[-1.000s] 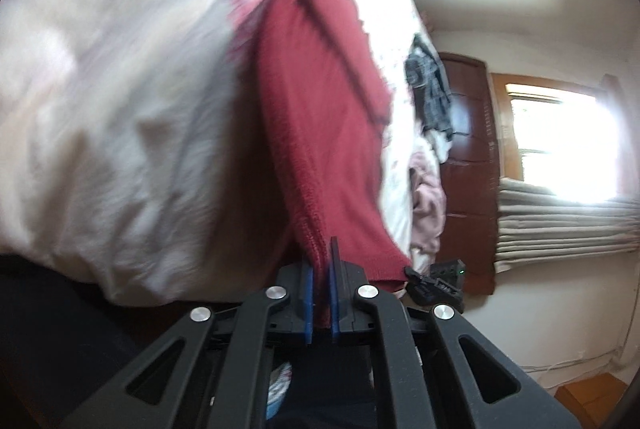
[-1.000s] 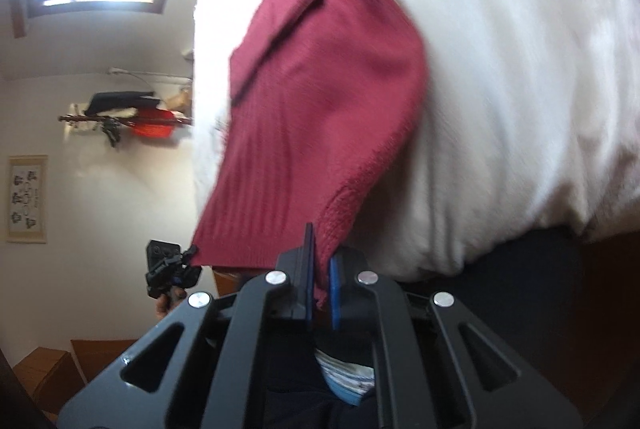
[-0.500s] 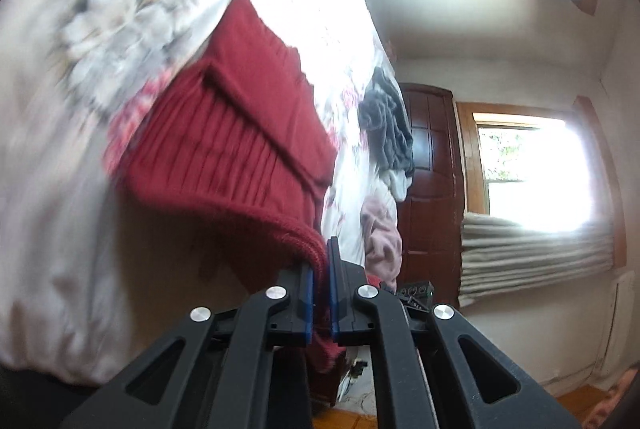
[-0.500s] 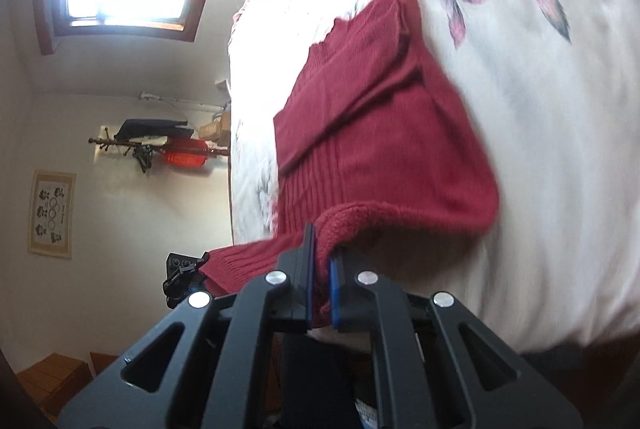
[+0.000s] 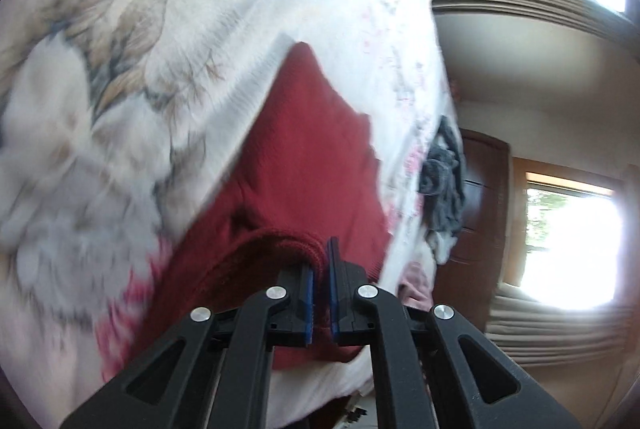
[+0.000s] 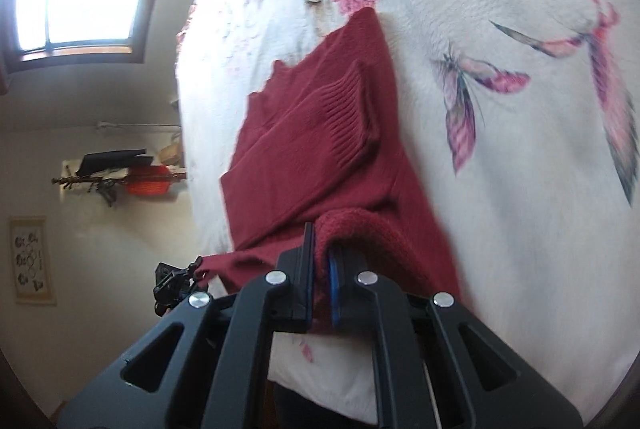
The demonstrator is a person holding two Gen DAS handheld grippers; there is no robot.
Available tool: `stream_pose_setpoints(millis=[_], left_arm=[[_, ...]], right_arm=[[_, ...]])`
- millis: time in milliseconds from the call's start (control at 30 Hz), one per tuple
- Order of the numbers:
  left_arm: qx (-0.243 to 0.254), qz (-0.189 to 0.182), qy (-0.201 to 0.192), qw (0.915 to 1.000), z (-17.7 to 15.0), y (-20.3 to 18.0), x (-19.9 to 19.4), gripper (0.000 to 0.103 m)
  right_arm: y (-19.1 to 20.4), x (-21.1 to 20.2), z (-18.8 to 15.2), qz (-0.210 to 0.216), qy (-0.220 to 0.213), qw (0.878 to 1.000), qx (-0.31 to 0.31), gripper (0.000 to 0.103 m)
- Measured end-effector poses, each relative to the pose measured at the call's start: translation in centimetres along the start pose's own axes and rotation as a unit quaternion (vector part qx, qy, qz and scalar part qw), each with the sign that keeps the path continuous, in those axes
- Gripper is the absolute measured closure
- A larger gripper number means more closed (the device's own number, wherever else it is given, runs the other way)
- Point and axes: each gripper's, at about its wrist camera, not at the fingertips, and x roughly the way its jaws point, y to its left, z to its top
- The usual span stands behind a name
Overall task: Fold small clothes
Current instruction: 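Lift the hem with both grippers and fold it toward the collar, then lay the held hem onto the collar with both grippers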
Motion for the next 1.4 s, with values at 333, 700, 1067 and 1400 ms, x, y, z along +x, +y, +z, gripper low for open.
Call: stream_pose_setpoints(millis=[333, 700, 1067, 1400], left_arm=[[0.041, 0.001, -0.025, 0.9989, 1.6, 0.4, 0.4, 0.063], [0.240, 0.188, 0.026, 0.9521, -0.9, -2.5, 2.6, 0.055], [0.312, 0.248, 0.015, 0.9169, -1.6, -3.9, 4.2, 0.096], [0.336, 0.195, -0.072, 0.9186, -4.8, -6.8, 0.1, 0.098]], right_arm=[[-2.5, -0.1, 2.5, 0.007, -0.028, 0.999, 0.023, 0.073], [-0.2, 2.7, 0.7, -0.127, -0.009, 0.985, -0.119, 0.062], [0.4, 3.9, 0.3, -0.164, -0.017, 0.975, -0.151, 0.092], [3.6, 1.0, -2.6, -0.162, -0.071, 0.962, -0.207, 0.096]])
